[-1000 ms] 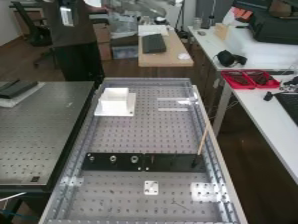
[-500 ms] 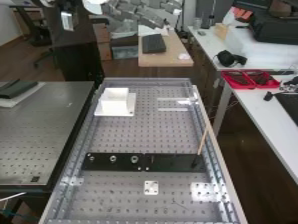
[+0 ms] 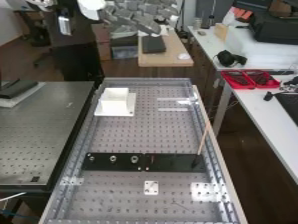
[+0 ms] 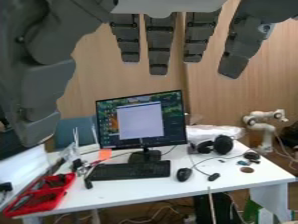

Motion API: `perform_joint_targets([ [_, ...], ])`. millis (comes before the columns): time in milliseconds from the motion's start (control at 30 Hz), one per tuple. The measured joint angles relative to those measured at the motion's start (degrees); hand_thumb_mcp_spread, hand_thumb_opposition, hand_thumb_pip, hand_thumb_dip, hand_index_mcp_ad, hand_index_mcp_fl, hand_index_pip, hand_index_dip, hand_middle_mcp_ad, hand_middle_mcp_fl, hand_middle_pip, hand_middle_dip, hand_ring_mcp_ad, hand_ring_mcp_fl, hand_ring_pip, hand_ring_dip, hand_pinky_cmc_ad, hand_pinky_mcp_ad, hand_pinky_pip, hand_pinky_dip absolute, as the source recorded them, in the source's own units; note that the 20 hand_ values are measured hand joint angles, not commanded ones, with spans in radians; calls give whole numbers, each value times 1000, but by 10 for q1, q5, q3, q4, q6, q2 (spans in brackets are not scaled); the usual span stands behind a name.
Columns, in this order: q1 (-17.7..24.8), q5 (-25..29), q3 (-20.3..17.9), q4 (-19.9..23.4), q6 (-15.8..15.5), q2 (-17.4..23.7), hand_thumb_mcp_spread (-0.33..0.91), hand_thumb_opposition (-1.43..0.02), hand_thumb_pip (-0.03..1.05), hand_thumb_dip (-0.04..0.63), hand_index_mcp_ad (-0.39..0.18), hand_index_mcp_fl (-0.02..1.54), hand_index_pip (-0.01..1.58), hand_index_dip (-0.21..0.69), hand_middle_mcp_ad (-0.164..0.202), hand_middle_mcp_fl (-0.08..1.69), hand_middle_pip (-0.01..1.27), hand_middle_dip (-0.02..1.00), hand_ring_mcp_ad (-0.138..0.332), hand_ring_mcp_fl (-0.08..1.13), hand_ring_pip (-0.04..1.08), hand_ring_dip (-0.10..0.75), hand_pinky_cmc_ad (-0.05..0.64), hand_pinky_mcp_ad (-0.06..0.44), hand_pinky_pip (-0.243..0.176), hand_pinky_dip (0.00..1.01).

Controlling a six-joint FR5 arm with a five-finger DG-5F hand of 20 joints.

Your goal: Grab the smaller nut and place it in the white container

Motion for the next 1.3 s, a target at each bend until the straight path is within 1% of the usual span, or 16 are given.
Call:
perform_joint_targets([
  [167, 0, 2, -10, 5, -6, 6, 255, -707, 539, 80, -33, 54, 77, 274, 63, 126, 117, 237, 152, -2, 91, 129, 386, 312, -58, 274],
  [533, -3, 18, -40, 19, -9, 12, 255, -707, 548, 84, -33, 54, 77, 274, 63, 127, 117, 237, 152, -2, 91, 129, 386, 314, -58, 274],
  [1000, -3, 43, -95, 59, -21, 15, 255, -707, 562, 80, -33, 54, 77, 274, 63, 127, 117, 237, 152, -2, 91, 129, 386, 314, -61, 274],
  [1133, -6, 40, -109, 66, -22, 15, 255, -709, 562, 84, -33, 56, 86, 274, 63, 126, 117, 237, 150, -2, 91, 129, 386, 314, -61, 274],
  [1200, -11, 32, -118, 72, -25, 15, 255, -709, 562, 96, -37, 56, 86, 274, 59, 127, 117, 237, 150, -2, 87, 129, 386, 314, -61, 274],
  [1300, -23, 17, -128, 79, -26, 16, 255, -709, 571, 93, -35, 56, 86, 276, 63, 126, 117, 237, 152, -2, 87, 129, 386, 312, -58, 274],
])
